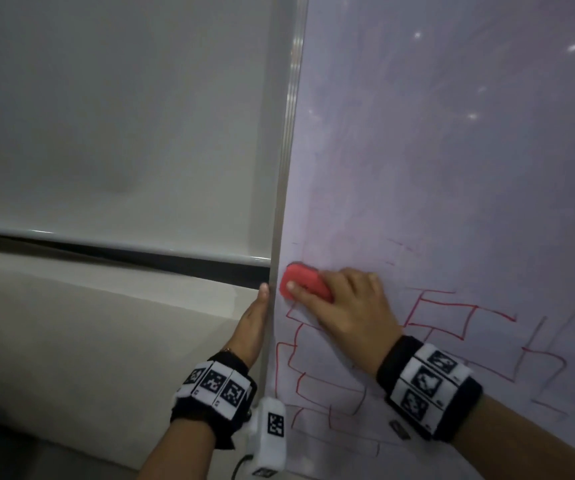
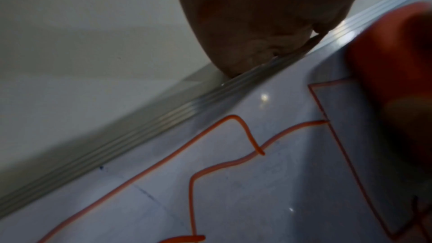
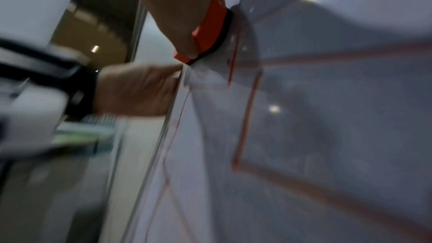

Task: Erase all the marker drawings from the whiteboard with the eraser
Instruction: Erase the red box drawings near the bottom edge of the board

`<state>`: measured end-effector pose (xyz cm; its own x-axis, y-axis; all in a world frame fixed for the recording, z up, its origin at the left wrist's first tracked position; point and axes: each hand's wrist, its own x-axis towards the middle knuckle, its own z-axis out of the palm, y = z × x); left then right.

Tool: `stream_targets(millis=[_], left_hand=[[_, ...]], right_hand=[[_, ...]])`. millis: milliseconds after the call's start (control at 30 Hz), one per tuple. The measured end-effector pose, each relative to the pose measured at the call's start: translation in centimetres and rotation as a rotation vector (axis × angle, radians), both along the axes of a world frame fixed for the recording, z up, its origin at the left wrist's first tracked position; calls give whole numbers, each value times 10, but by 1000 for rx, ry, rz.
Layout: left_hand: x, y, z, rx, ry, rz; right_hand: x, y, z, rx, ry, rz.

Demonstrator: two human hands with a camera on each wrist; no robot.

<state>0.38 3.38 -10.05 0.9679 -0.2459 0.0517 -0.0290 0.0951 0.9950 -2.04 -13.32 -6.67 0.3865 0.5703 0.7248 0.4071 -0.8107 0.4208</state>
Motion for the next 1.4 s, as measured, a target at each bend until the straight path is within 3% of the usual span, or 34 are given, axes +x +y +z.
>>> stream_targets(millis=[67, 133, 300, 367, 433, 500, 633, 733, 867, 933, 967, 1033, 1133, 1200, 1333, 1400], left_hand=[[-1, -2, 0, -5, -4, 36], [-1, -3, 0, -5, 8, 58], [-2, -7, 2, -36, 15, 170], [-3, -7, 0, -9, 23, 176], [0, -5, -5, 32, 24, 166], [1, -3, -6, 44, 1, 152], [2, 0, -13, 91, -134, 175], [0, -9, -18, 34, -199, 286], [-16, -25, -31, 67, -387, 627], [-26, -19, -57, 66, -394, 840], [-32, -14, -73, 31, -320, 886], [-37, -5, -108, -61, -94, 783], [-36, -3, -155, -8, 202, 412], [-35, -8, -170, 11, 317, 296], [-37, -12, -172, -97, 398, 282], [-37, -9, -174, -81, 406, 268]], right_hand=[[-7, -4, -28, -225, 92, 49], [-15, -22, -23, -338, 82, 75], [3, -21, 38, -31, -30, 20], [4, -12, 21, -95, -21, 90], [-2, -19, -6, -296, 40, 137], [-10, -40, -1, -413, 56, 136], [-1, -49, 62, -141, -112, 63], [6, -23, 54, -62, -125, 59], [-8, -31, -9, -386, 63, 105], [-15, -47, 1, -394, 62, 97], [-17, -51, 14, -338, 41, 83], [-17, -52, 51, -161, -58, 49], [-1, -39, 82, 22, -143, -4], [3, -21, 61, 29, -101, 31], [-11, -14, -21, -311, 123, 77], [-16, -25, -17, -345, 149, 69]])
